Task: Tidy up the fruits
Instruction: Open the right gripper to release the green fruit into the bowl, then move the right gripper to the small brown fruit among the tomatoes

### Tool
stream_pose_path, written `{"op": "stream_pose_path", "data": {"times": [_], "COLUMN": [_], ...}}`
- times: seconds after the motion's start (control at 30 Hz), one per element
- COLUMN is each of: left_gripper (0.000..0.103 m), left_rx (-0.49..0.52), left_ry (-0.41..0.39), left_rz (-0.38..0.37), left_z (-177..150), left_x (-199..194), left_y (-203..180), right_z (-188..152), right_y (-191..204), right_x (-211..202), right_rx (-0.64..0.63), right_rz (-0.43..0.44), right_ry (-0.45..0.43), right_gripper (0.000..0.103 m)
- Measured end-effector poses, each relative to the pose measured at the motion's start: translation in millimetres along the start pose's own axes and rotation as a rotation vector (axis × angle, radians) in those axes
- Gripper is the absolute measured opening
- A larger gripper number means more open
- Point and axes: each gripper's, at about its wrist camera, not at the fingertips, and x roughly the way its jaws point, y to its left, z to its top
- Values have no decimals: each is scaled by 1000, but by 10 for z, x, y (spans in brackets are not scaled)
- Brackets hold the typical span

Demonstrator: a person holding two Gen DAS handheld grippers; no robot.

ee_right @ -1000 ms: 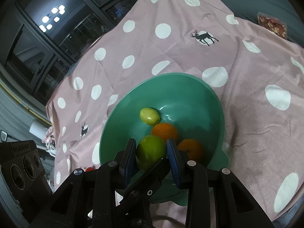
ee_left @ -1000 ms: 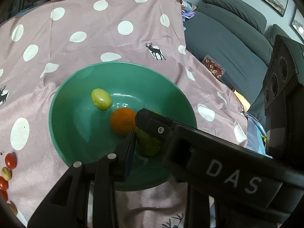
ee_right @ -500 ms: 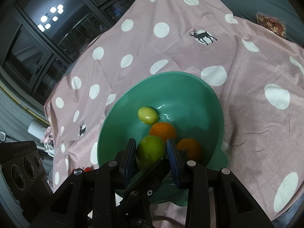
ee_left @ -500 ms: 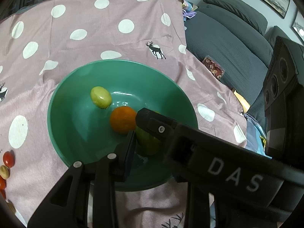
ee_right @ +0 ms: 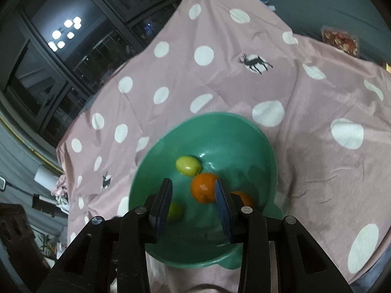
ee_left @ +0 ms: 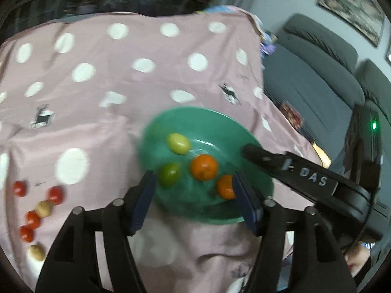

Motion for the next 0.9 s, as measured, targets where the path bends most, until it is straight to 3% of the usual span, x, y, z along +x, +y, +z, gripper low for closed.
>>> {"op": "stream_pose_path", "data": {"times": [0.2,0.4,0.63,0.8,0.9], "left_gripper": [79,80,75,66,55], "left_rx": [-94,-195,-248,-236,-245], "left_ry": [-51,-74,-15,51,103], "left_rz": [178,334,353,348,323], "left_z": [25,-119,-369,-529,-632], "left_x": [-606,-1045,-988,-895,-805], "left_y": [631,1242,1614,1671,1708], "right_z": [-7,-94,-332,-588,-739], "right_y": [161,468,994,1299,1434], "right_x": [-101,-79,169,480,690], "right_rx": [-47,-120,-236,-309,-309], "right_rz": [14,88,159,192,224], "right_ry": [-45,-28,66,193,281], "right_gripper": [39,44,44,44,45]}}
